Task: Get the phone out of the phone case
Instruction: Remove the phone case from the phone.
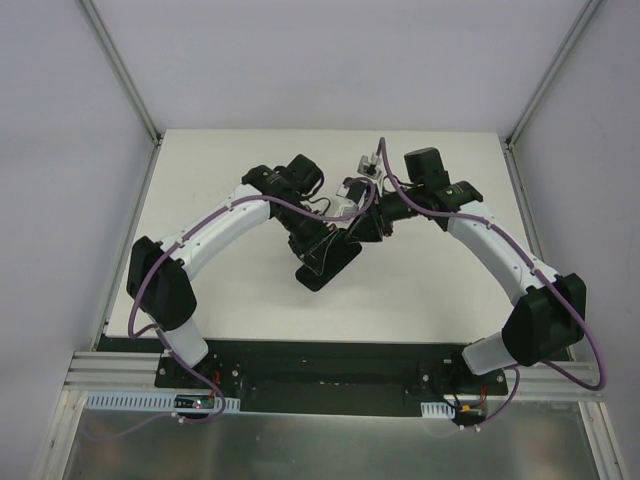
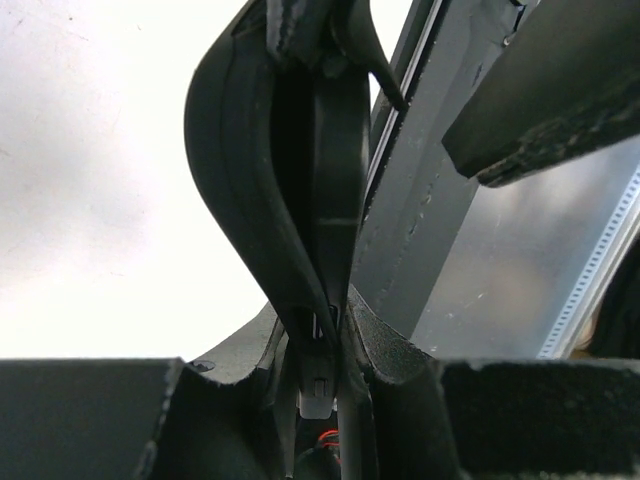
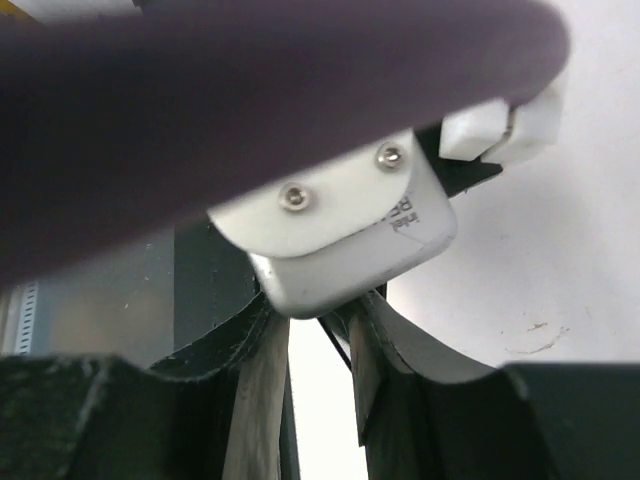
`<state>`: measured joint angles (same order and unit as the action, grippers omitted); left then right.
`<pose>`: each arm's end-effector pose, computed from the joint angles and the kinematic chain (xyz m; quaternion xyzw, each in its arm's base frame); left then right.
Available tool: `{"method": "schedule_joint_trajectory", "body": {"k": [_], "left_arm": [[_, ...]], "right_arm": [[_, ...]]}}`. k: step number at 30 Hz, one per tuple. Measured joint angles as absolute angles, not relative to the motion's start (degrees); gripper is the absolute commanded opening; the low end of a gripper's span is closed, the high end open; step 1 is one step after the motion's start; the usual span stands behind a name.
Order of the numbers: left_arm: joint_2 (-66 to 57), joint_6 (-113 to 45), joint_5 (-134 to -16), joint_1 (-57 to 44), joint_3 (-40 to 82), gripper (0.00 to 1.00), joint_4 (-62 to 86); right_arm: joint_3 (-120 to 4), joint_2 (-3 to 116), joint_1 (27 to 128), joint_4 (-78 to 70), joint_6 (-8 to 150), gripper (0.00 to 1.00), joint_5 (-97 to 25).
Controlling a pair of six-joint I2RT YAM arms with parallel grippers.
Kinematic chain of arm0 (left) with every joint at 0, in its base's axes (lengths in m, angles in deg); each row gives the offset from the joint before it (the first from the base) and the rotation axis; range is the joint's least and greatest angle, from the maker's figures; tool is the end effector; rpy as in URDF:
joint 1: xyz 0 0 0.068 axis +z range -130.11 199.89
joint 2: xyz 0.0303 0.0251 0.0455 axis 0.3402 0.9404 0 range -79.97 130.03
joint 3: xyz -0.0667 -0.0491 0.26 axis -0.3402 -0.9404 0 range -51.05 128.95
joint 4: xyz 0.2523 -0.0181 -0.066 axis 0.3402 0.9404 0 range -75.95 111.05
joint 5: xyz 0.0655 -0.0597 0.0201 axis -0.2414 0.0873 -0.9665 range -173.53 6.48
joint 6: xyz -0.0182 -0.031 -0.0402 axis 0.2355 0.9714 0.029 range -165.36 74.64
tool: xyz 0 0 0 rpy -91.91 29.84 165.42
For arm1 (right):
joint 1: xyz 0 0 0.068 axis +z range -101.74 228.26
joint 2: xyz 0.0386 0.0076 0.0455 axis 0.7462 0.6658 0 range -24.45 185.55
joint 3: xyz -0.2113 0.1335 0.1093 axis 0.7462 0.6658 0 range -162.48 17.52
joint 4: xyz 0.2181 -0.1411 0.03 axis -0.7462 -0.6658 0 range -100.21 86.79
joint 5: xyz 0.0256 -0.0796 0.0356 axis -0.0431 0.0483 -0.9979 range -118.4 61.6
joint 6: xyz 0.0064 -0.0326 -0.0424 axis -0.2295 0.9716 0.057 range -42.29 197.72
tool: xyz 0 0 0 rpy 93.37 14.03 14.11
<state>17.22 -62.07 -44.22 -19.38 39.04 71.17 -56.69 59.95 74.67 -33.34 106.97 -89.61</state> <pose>0.2548 -0.2374 0.3132 0.4971 0.7755 -0.3626 0.1418 0.2688 0.1683 0.3330 -0.5539 0.5908 0.4529 0.3730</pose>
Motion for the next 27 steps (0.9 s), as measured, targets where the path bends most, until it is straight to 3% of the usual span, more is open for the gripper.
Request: {"method": "schedule_joint_trajectory", "body": {"k": [16, 27], "left_arm": [[17.53, -55.93, -43.71, -17.06, 39.72, 0.0, 73.73], [17.53, -66.31, -42.05, -15.22, 39.48, 0.0, 75.06]], "right_arm": [[-54.12, 60.43, 76.29, -25.65, 106.31, 0.32, -88.08], [-54.16, 60.54, 76.68, -23.42, 102.84, 0.3, -89.98]]}}
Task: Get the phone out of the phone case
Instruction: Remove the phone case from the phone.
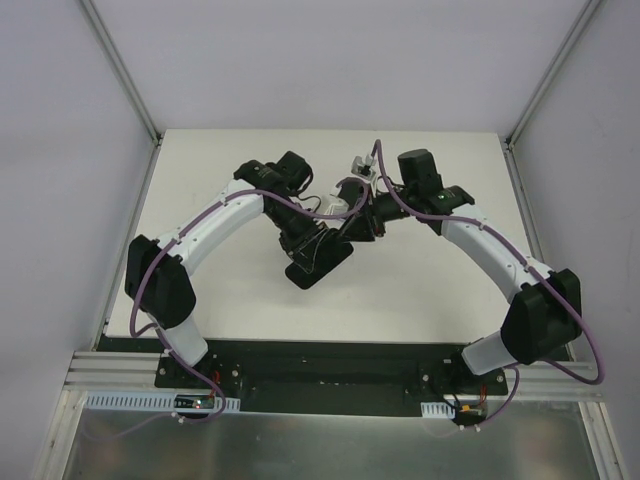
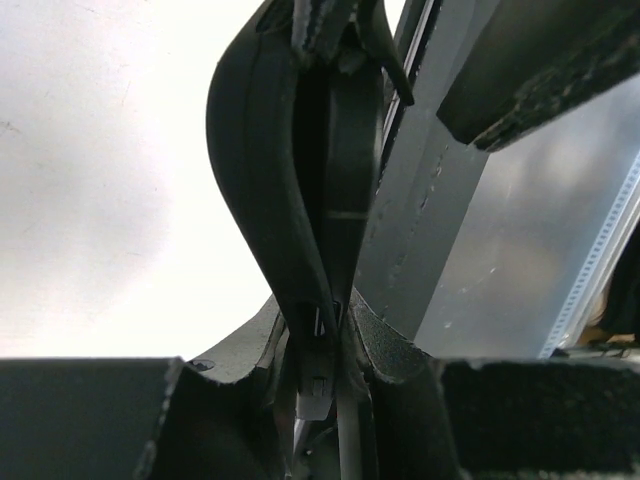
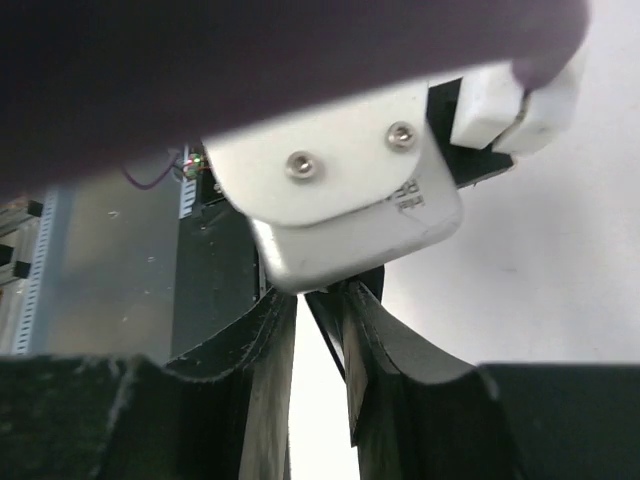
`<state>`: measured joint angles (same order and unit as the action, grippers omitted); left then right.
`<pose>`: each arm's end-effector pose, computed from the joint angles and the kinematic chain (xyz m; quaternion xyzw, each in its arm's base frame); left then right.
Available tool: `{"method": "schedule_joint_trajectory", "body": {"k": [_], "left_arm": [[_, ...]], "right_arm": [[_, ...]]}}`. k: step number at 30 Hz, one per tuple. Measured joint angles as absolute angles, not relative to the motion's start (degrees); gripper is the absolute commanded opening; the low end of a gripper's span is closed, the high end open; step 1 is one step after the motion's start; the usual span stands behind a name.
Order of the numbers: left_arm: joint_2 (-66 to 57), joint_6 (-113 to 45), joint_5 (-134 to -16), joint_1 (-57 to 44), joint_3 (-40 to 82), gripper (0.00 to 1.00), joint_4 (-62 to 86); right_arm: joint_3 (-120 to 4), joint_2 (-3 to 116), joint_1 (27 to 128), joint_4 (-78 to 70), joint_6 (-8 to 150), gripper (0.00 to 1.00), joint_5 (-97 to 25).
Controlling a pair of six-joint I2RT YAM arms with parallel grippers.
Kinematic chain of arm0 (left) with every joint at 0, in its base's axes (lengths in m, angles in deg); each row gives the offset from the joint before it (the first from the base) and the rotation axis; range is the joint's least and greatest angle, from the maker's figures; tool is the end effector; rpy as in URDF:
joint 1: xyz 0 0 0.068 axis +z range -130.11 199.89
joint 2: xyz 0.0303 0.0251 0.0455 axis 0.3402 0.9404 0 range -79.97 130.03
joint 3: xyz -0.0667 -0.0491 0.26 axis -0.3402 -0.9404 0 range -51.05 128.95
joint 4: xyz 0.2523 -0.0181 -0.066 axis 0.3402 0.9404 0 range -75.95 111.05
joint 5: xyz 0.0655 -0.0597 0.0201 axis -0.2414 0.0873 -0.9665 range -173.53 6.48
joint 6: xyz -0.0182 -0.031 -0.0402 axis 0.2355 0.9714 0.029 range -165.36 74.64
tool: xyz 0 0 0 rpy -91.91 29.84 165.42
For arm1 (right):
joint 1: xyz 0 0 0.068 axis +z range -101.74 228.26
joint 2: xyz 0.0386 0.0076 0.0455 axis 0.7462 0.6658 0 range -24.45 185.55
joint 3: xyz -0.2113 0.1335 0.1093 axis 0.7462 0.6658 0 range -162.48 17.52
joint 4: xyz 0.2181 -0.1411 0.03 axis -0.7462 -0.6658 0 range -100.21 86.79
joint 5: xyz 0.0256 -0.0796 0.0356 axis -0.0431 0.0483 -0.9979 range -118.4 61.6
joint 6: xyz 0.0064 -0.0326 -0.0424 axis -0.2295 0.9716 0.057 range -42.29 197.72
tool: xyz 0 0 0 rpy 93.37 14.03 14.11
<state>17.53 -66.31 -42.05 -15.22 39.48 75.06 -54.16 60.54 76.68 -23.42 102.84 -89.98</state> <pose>0.2666 -0.2162 0.3117 0.4911 0.7786 -0.3670 0.1343 0.2710 0.1822 0.3283 -0.5572 0.5665 0.4624 0.3934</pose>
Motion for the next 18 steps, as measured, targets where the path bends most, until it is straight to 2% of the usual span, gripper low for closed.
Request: {"method": "schedule_joint_trajectory", "body": {"k": [10, 18], "left_arm": [[17.5, -79.91, -44.5, -14.94, 39.32, 0.0, 77.38], [17.5, -83.58, -46.47, -14.94, 39.32, 0.0, 77.38]], "right_arm": [[-54.16, 61.53, 77.25, -24.88, 99.63, 0.3, -94.83], [-54.16, 62.25, 77.67, -24.77, 99.15, 0.3, -94.92]]}}
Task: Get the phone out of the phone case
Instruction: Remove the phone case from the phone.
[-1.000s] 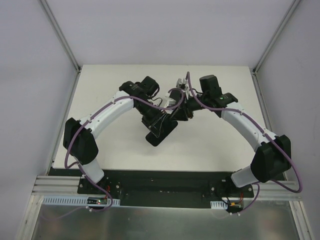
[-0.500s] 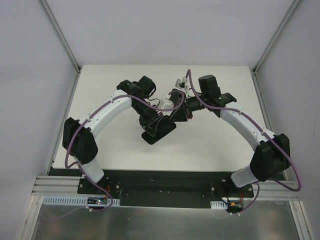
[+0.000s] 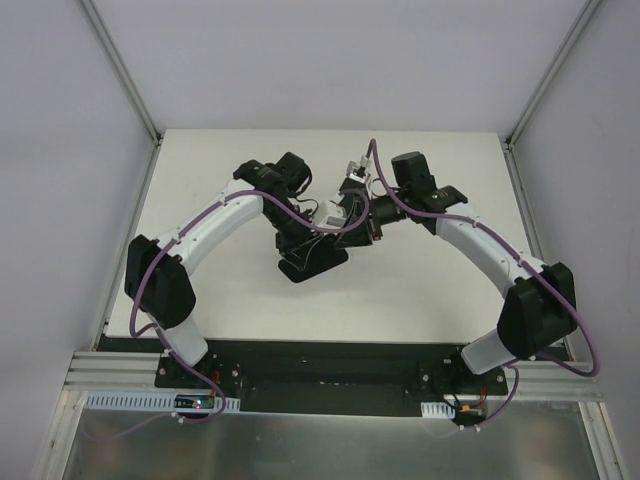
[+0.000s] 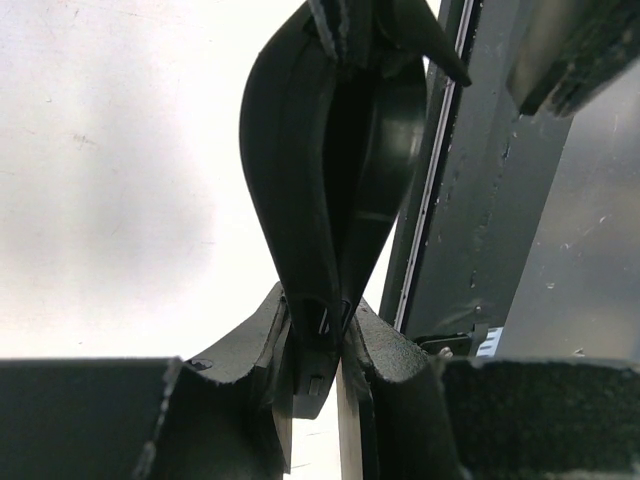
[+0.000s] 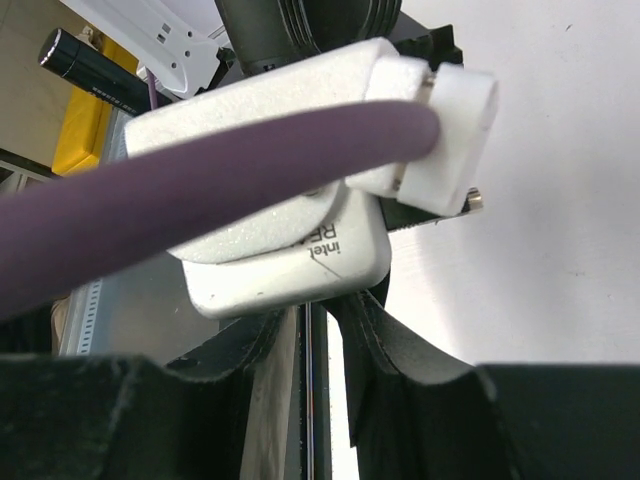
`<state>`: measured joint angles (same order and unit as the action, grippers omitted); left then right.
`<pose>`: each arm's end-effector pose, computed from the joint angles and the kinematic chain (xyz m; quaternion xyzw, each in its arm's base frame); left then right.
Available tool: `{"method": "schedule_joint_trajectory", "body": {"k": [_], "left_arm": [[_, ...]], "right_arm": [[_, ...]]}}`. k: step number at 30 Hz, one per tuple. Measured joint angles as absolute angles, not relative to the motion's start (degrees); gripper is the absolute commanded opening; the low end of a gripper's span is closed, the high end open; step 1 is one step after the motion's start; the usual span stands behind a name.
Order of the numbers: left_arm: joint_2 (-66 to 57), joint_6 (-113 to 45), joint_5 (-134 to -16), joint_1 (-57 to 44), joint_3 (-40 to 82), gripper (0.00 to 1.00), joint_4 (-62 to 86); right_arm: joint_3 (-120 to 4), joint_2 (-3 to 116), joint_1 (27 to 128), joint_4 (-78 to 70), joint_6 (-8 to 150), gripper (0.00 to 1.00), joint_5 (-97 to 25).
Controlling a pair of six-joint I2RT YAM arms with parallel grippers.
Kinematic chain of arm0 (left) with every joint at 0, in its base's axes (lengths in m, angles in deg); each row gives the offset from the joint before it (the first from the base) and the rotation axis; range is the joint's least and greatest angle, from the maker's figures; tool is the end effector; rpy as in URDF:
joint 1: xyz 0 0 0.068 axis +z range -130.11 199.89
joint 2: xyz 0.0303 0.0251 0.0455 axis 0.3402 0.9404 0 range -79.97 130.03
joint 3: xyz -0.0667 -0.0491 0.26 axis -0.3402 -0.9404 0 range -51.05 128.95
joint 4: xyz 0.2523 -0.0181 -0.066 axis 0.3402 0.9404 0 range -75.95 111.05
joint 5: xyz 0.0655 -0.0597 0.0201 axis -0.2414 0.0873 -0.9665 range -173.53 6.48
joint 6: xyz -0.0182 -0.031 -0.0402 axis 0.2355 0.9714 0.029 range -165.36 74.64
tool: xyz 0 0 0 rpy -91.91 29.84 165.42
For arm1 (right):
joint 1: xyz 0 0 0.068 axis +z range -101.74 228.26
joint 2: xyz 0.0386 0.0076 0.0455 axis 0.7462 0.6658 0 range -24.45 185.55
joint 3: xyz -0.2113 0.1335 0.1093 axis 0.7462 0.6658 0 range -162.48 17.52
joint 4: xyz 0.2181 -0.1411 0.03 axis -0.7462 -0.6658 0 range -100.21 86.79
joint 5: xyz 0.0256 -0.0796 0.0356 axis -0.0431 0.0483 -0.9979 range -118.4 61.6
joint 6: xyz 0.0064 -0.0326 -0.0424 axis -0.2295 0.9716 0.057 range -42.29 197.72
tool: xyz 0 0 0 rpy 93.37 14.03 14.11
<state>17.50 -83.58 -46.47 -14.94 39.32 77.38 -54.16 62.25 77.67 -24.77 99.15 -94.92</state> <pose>0.2660 -0.2112 0.3080 0.5995 0.7188 -0.3083 0.1702 0.2696 0.1894 0.3190 -0.5434 0.5688 0.5148 0.3409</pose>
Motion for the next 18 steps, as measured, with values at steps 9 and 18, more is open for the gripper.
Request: {"method": "schedule_joint_trajectory", "body": {"k": [9, 18], "left_arm": [[17.48, -83.71, -50.84, -16.43, 39.32, 0.0, 79.28], [17.46, -81.92, -51.67, -16.56, 39.48, 0.0, 81.27]], "right_arm": [[-54.22, 64.83, 78.54, -24.73, 98.86, 0.36, -96.3], [-54.53, 66.53, 79.04, -25.54, 98.75, 0.41, -97.7]]}}
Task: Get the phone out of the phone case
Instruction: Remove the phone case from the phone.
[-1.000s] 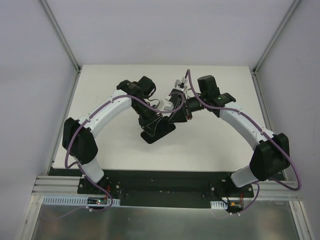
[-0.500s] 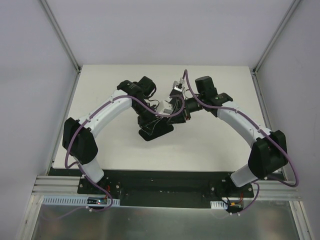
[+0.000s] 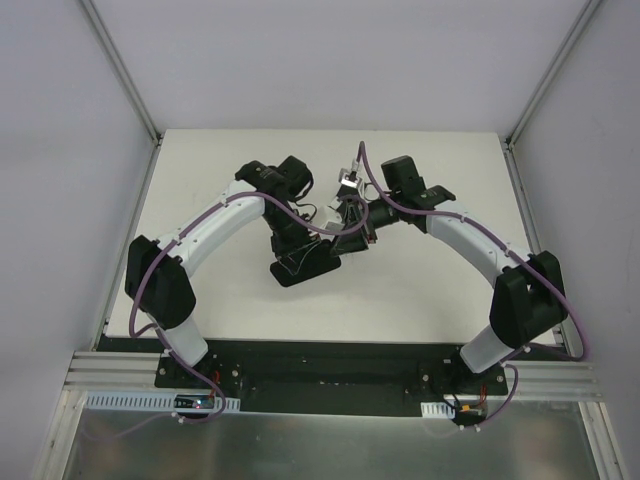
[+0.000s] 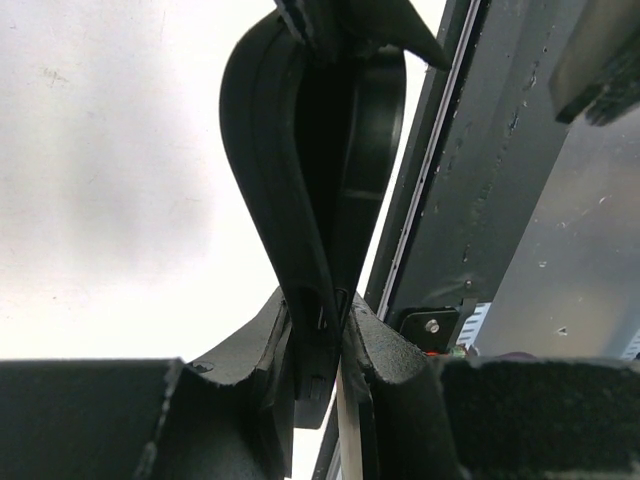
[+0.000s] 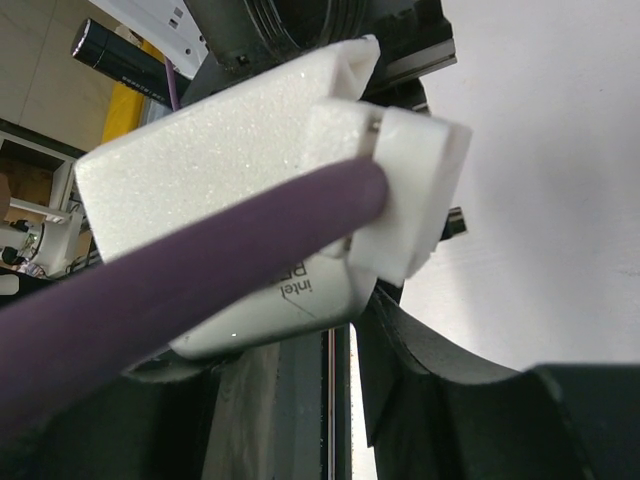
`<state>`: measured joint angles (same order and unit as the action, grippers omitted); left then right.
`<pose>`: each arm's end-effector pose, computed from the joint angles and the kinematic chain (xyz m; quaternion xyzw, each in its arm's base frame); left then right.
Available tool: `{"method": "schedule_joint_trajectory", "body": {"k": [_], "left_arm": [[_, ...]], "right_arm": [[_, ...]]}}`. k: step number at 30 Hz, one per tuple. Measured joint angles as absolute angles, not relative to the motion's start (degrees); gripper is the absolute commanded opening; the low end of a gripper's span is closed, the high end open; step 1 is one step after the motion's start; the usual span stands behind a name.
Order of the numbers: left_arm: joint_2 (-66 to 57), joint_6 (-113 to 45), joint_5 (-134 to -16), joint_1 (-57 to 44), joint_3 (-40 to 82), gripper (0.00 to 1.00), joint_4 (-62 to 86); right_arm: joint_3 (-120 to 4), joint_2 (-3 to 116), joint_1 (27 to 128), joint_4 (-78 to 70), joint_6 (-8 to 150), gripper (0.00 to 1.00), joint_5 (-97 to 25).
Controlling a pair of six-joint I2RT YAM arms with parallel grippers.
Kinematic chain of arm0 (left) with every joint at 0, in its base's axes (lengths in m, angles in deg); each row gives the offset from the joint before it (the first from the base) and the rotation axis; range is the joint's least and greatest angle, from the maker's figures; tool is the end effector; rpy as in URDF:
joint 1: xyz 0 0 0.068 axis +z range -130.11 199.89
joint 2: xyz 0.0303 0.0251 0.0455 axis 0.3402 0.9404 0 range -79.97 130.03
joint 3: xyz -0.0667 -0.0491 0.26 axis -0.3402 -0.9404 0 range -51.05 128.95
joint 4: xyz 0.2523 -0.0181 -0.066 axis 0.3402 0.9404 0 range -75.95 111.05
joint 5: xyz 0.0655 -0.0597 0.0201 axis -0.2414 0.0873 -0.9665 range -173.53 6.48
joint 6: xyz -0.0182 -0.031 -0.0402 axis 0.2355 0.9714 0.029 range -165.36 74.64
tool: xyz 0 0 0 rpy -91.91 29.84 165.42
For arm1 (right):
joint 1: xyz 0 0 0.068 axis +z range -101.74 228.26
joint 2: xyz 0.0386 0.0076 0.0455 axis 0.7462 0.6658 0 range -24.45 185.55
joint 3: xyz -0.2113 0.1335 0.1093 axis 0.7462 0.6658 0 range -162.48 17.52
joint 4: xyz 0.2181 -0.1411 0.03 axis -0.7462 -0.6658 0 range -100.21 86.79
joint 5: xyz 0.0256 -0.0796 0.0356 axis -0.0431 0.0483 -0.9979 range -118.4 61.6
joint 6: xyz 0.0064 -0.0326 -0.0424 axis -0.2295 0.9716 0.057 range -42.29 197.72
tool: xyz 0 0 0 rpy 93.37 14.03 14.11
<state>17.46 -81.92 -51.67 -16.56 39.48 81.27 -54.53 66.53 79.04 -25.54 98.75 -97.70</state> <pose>0.2566 -0.2129 0.3052 0.5970 0.7430 -0.2717 0.1330 0.2759 0.2030 0.2976 -0.5385 0.5715 0.5448 0.2943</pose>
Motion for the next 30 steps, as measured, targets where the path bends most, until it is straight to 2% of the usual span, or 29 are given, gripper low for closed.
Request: {"method": "schedule_joint_trajectory", "body": {"k": [10, 21, 30], "left_arm": [[17.31, -80.94, -51.58, -16.27, 39.52, 0.0, 80.46], [16.72, -83.32, -46.6, -16.19, 39.06, 0.0, 69.68], [16.43, -83.75, -44.0, -16.51, 38.84, 0.0, 65.88]], "right_arm": [[-54.64, 65.7, 78.85, -25.17, 96.17, 0.4, -93.52], [-53.42, 57.22, 74.76, -27.14, 96.7, 0.41, -87.21], [-53.42, 54.66, 72.64, -29.34, 97.99, 0.41, -85.76]]}}
